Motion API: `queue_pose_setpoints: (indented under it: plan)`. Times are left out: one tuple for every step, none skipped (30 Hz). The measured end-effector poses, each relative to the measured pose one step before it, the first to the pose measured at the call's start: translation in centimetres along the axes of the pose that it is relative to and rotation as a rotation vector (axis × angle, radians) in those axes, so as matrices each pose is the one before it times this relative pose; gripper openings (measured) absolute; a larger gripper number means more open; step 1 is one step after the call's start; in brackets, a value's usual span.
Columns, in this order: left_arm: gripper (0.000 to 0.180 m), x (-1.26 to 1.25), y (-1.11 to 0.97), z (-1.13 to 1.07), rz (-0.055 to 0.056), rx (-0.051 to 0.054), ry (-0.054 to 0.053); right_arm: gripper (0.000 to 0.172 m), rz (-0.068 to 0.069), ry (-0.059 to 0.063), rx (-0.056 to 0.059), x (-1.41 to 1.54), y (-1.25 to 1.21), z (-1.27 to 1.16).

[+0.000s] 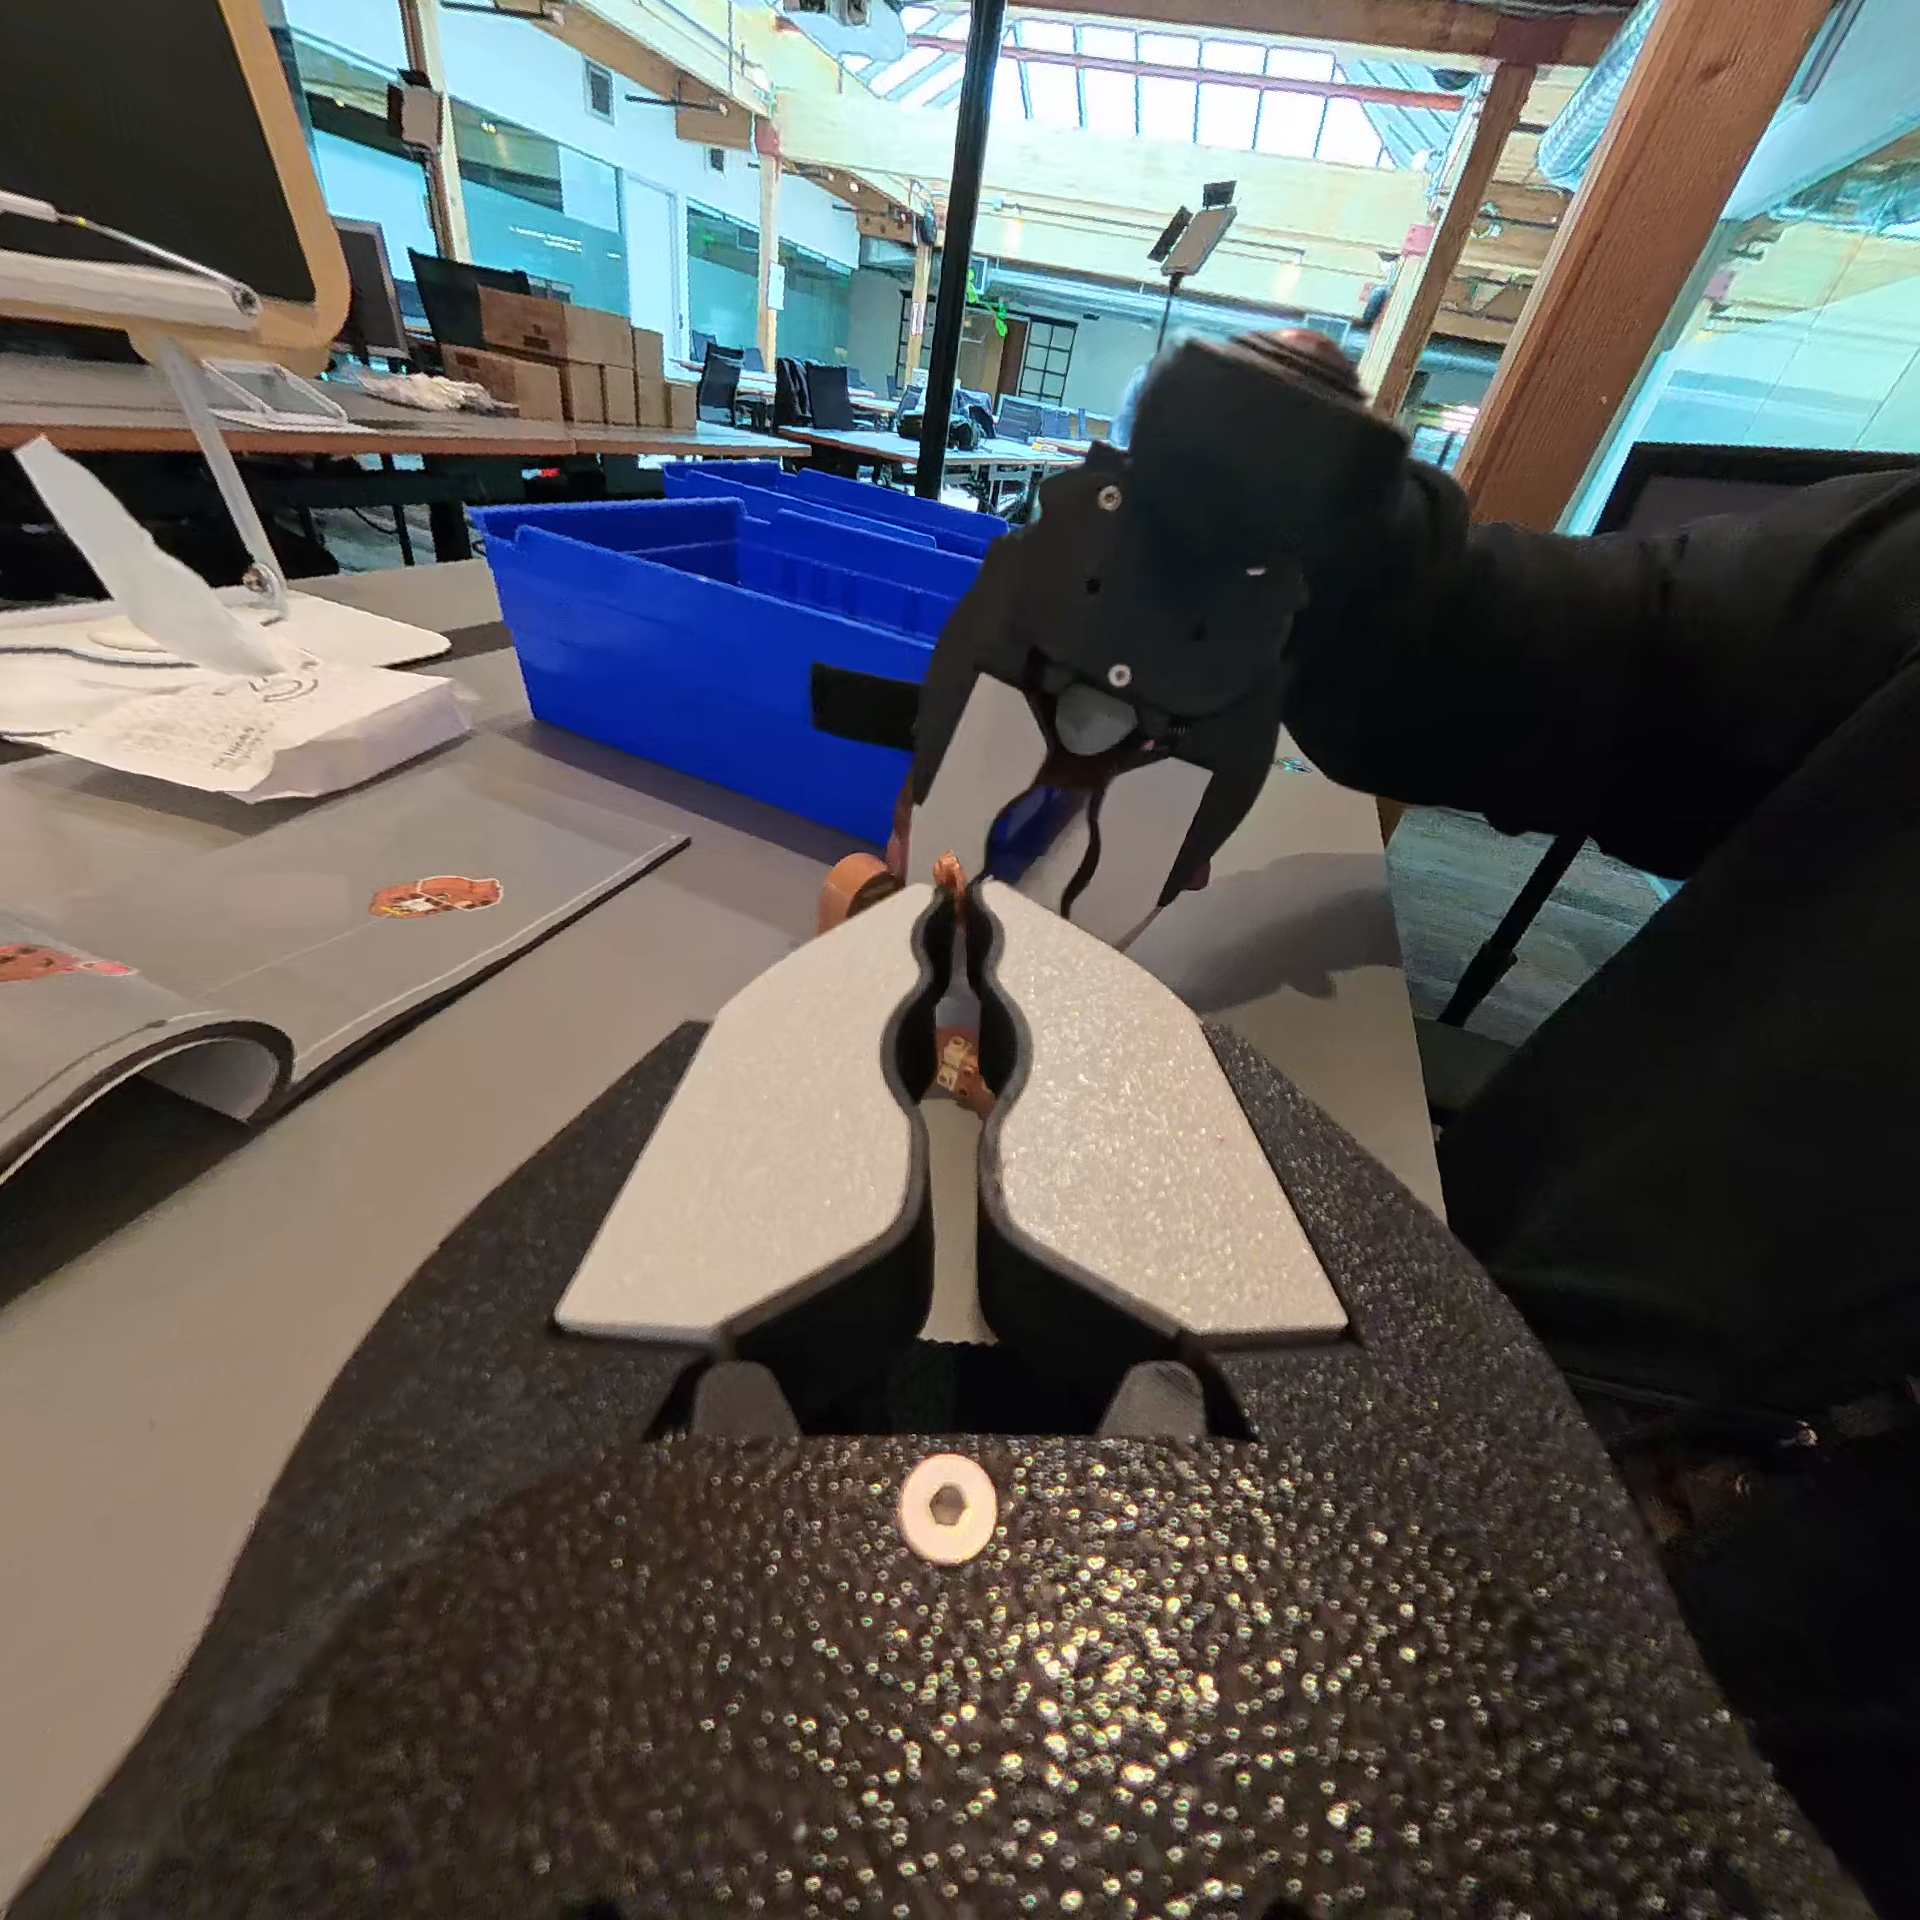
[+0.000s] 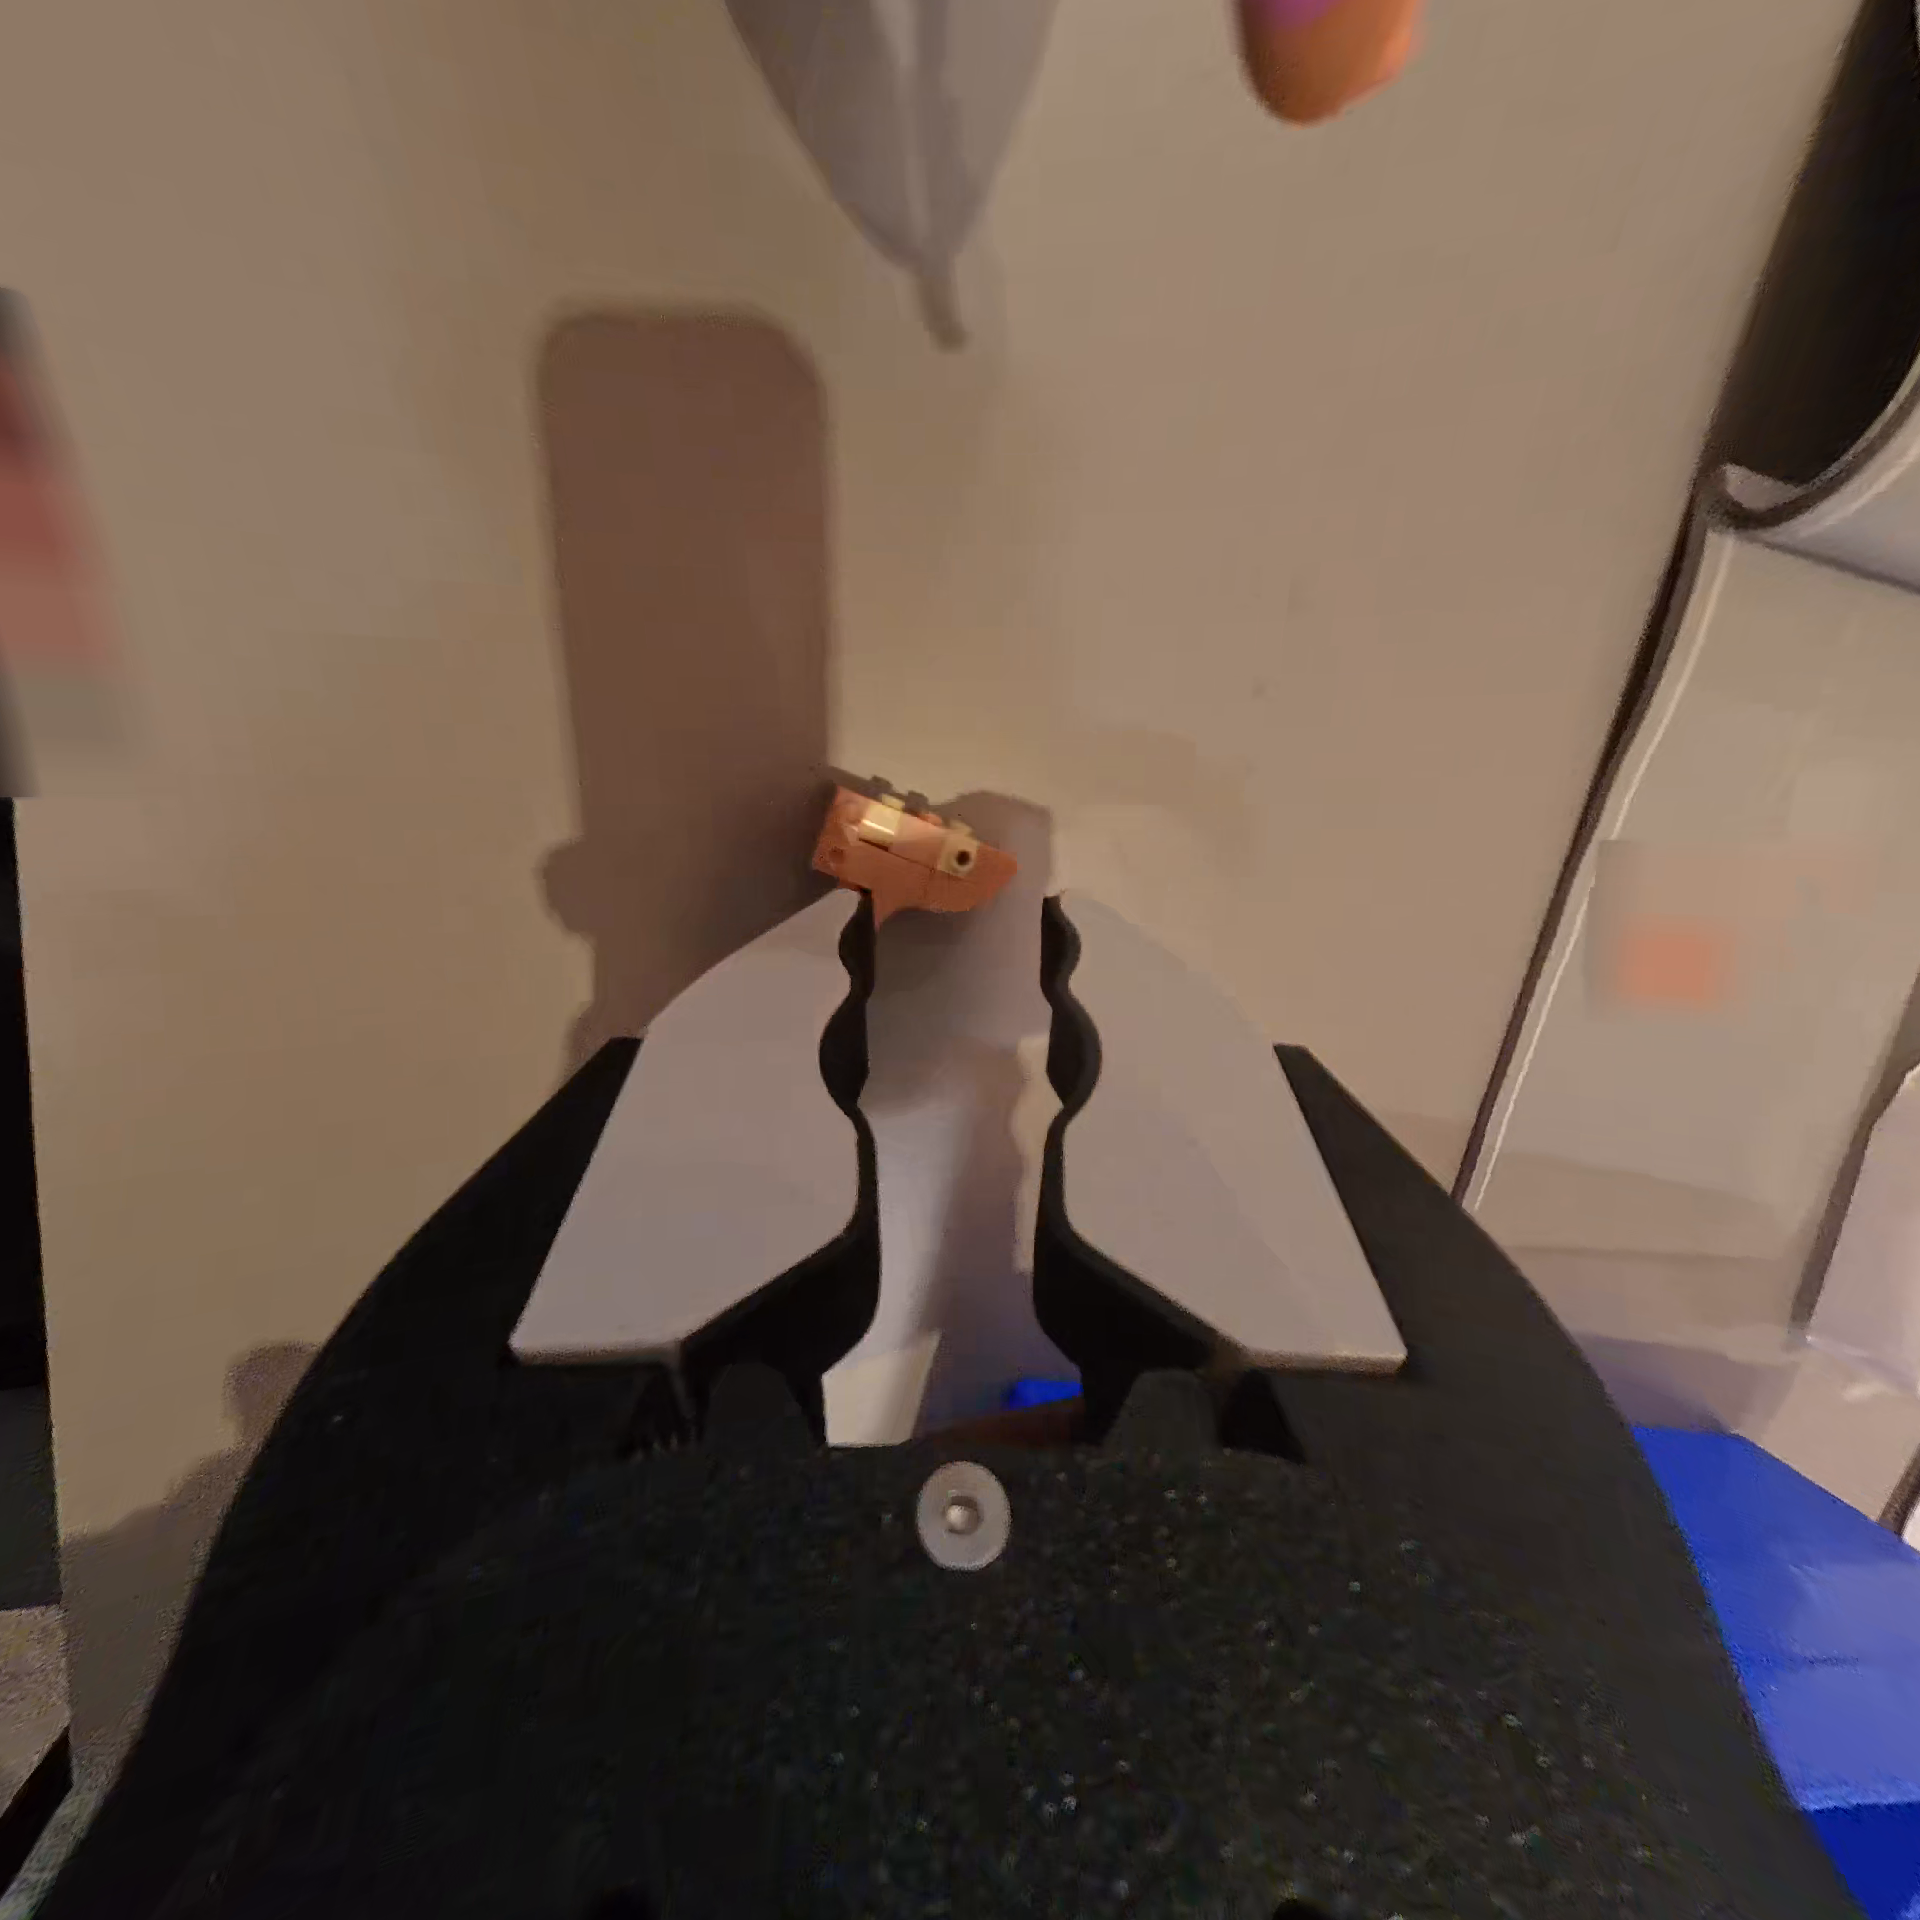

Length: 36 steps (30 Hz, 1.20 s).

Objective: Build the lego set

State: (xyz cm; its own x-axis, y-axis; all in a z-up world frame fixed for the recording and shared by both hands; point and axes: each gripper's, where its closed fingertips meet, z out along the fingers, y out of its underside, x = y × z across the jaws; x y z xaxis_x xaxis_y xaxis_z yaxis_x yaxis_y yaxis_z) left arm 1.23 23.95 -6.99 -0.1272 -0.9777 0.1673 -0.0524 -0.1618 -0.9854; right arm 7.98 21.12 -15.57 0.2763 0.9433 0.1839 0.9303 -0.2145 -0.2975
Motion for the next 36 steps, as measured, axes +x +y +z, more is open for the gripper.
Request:
queue_pose_setpoints:
  plan:
    - [0.002,-0.105,0.131,-0.158,-0.0068,0.0009,-0.0054,0.031,0.0079,-0.0004,-0.0016,-0.318,-0.075,0.193]
    - [0.002,-0.091,0.056,-0.137,-0.0104,0.0032,-0.0043,0.032,0.0326,0.0021,0.0012,-0.254,0.007,0.257]
    - [0.002,0.040,0.010,-0.090,-0.0080,0.0049,0.0032,0.034,0.0442,0.0088,0.0078,-0.189,0.039,0.246]
    - [0.002,0.110,0.003,-0.060,-0.0032,0.0049,0.0052,0.037,0.0489,0.0228,0.0195,-0.031,0.010,0.156]
    - [0.002,0.107,0.052,-0.047,0.0005,0.0018,0.0035,0.039,0.0583,0.0263,0.0308,0.019,-0.014,0.039]
    - [0.002,0.063,0.126,-0.030,0.0007,-0.0017,0.0003,0.042,0.0649,0.0172,0.0391,-0.088,-0.026,-0.068]
    - [0.002,0.014,0.148,-0.038,-0.0016,-0.0023,-0.0022,0.043,0.0677,0.0080,0.0472,-0.199,-0.050,-0.155]
    - [0.002,-0.008,0.122,-0.037,-0.0031,-0.0005,-0.0033,0.043,0.0710,0.0055,0.0485,-0.181,-0.004,-0.166]
    - [0.002,0.010,0.039,-0.058,-0.0027,0.0023,-0.0027,0.043,0.0691,0.0057,0.0416,-0.122,0.111,-0.115]
    - [0.002,0.026,-0.055,-0.072,0.0019,0.0085,-0.0014,0.043,0.0574,0.0017,0.0301,-0.125,0.251,-0.045]
    - [0.002,0.038,-0.103,-0.057,0.0011,0.0081,-0.0007,0.043,0.0434,0.0045,0.0184,-0.049,0.350,0.043]
    - [0.002,0.051,-0.038,-0.025,-0.0008,0.0047,0.0025,0.044,0.0303,0.0070,0.0119,0.036,0.319,0.097]
    - [0.002,0.052,0.009,0.032,-0.0019,0.0001,0.0027,0.045,0.0209,0.0040,0.0095,0.055,0.223,0.123]
    - [0.002,0.050,0.066,0.054,0.0011,-0.0045,0.0015,0.046,0.0170,-0.0012,0.0087,0.013,0.124,0.138]
    - [0.002,0.064,0.101,0.075,0.0041,-0.0076,0.0022,0.046,0.0129,-0.0024,0.0095,0.027,0.007,0.137]
    - [0.002,0.113,0.110,0.093,0.0047,-0.0081,0.0050,0.046,0.0090,-0.0043,0.0084,0.011,-0.048,0.133]
    - [0.002,0.129,0.114,0.079,0.0042,-0.0086,0.0067,0.045,0.0067,-0.0064,0.0062,0.001,-0.068,0.158]
    - [0.002,0.156,0.120,0.094,0.0040,-0.0093,0.0090,0.045,0.0070,-0.0047,0.0019,0.046,-0.020,0.186]
    - [0.002,0.176,0.123,0.092,0.0037,-0.0096,0.0104,0.043,0.0076,-0.0032,-0.0017,0.094,0.021,0.215]
    - [0.002,0.160,0.132,0.109,0.0027,-0.0100,0.0100,0.039,0.0076,-0.0036,-0.0006,0.084,0.012,0.217]
    - [0.002,0.127,0.122,0.102,0.0015,-0.0094,0.0075,0.037,0.0070,-0.0020,0.0075,0.076,-0.115,0.148]
    - [0.002,0.101,0.106,0.095,-0.0003,-0.0080,0.0075,0.029,0.0094,-0.0045,0.0146,0.043,-0.237,0.020]
    - [0.002,0.091,0.080,0.082,-0.0030,-0.0064,0.0073,0.020,0.0171,-0.0175,0.0129,-0.117,-0.229,-0.021]
    - [0.002,0.046,0.063,0.082,-0.0051,-0.0050,0.0066,0.020,0.0248,-0.0240,0.0151,-0.174,-0.233,-0.014]
    - [0.002,0.019,0.050,0.066,-0.0072,-0.0036,0.0055,0.020,0.0270,-0.0258,0.0186,-0.199,-0.232,-0.028]
    - [0.002,0.007,0.039,0.056,-0.0086,-0.0029,0.0052,0.020,0.0287,-0.0247,0.0223,-0.171,-0.257,-0.040]
    - [0.002,0.014,0.034,0.070,-0.0085,-0.0026,0.0052,0.020,0.0301,-0.0242,0.0214,-0.151,-0.237,-0.058]
    - [0.002,0.010,0.036,0.062,-0.0078,-0.0027,0.0045,0.020,0.0298,-0.0209,0.0186,-0.101,-0.196,-0.049]
    - [0.002,-0.020,0.029,0.068,-0.0073,-0.0030,0.0025,0.020,0.0288,-0.0209,0.0178,-0.102,-0.194,-0.068]
    - [0.002,-0.030,0.032,0.063,-0.0077,-0.0024,0.0014,0.020,0.0315,-0.0246,0.0193,-0.166,-0.248,-0.082]
    - [0.002,-0.014,-0.005,0.041,-0.0096,0.0009,0.0034,0.020,0.0348,-0.0319,0.0236,-0.305,-0.338,-0.089]
    - [0.002,0.070,-0.055,0.004,-0.0129,0.0053,0.0102,0.020,0.0380,-0.0384,0.0276,-0.404,-0.445,-0.080]
    - [0.002,0.130,-0.078,-0.028,-0.0144,0.0085,0.0149,0.020,0.0347,-0.0381,0.0265,-0.445,-0.462,-0.054]
    - [0.002,0.108,-0.126,-0.060,-0.0141,0.0110,0.0145,0.020,0.0298,-0.0320,0.0220,-0.390,-0.417,0.020]
    - [0.002,0.064,-0.143,-0.073,-0.0149,0.0102,0.0142,0.020,0.0269,-0.0213,0.0157,-0.242,-0.355,0.067]
    - [0.002,-0.003,-0.121,-0.074,-0.0181,0.0077,0.0133,0.020,0.0223,-0.0169,0.0136,-0.145,-0.344,0.103]
